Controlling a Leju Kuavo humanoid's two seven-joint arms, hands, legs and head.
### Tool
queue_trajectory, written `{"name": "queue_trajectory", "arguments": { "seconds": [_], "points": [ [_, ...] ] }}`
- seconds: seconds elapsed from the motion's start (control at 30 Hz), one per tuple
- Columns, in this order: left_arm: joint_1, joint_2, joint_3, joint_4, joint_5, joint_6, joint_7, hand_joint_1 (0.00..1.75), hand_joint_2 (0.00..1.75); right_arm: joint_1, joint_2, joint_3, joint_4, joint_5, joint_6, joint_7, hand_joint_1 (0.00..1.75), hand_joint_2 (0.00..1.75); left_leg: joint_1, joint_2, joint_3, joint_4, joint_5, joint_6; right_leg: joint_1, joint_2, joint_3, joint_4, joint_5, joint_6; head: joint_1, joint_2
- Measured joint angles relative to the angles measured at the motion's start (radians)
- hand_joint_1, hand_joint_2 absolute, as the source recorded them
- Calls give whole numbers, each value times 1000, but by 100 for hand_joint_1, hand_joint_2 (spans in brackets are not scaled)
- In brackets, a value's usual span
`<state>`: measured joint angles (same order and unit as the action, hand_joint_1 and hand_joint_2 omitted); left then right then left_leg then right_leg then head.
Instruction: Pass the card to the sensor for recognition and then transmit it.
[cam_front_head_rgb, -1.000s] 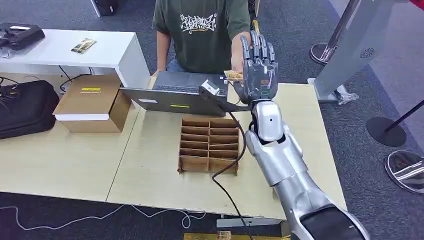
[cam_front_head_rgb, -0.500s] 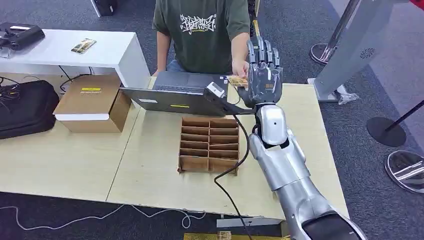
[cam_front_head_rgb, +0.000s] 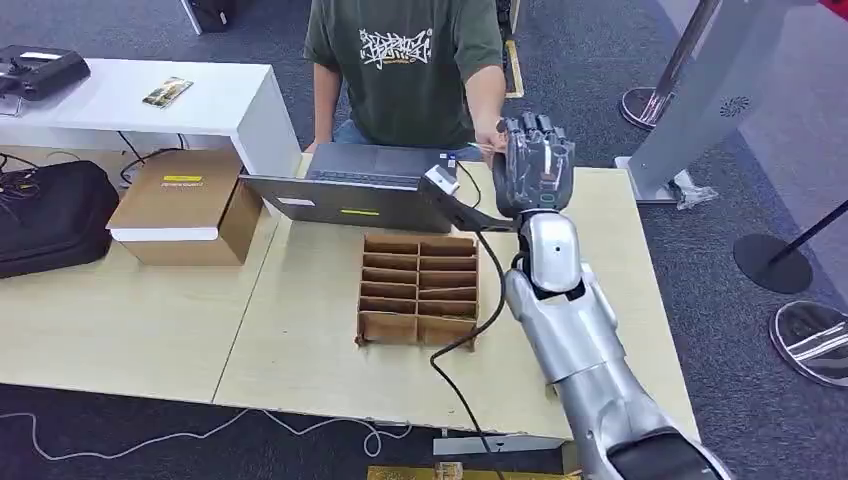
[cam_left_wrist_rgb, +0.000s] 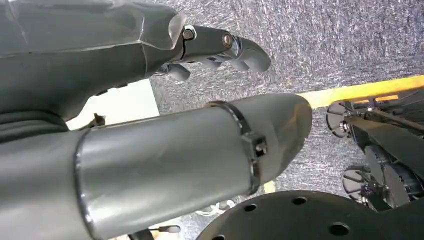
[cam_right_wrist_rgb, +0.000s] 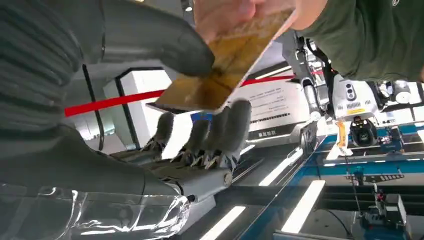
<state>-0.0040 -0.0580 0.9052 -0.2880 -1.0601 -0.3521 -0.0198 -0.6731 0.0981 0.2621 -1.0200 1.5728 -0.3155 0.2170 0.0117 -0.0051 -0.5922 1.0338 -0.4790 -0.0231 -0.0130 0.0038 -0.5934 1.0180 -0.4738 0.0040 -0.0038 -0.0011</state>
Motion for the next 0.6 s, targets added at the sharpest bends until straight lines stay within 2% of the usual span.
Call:
{"name": "queue_trajectory", "arguments": {
  "seconds": [0.6],
  "points": [
    [-2, 0, 26, 0, -39, 0, -2, 0, 0, 23, -11, -27, -43, 0, 2, 0, 175, 175, 0, 0, 0, 0, 0, 0, 0, 0, 0, 0, 0, 0, 0, 0]
  ]
}}
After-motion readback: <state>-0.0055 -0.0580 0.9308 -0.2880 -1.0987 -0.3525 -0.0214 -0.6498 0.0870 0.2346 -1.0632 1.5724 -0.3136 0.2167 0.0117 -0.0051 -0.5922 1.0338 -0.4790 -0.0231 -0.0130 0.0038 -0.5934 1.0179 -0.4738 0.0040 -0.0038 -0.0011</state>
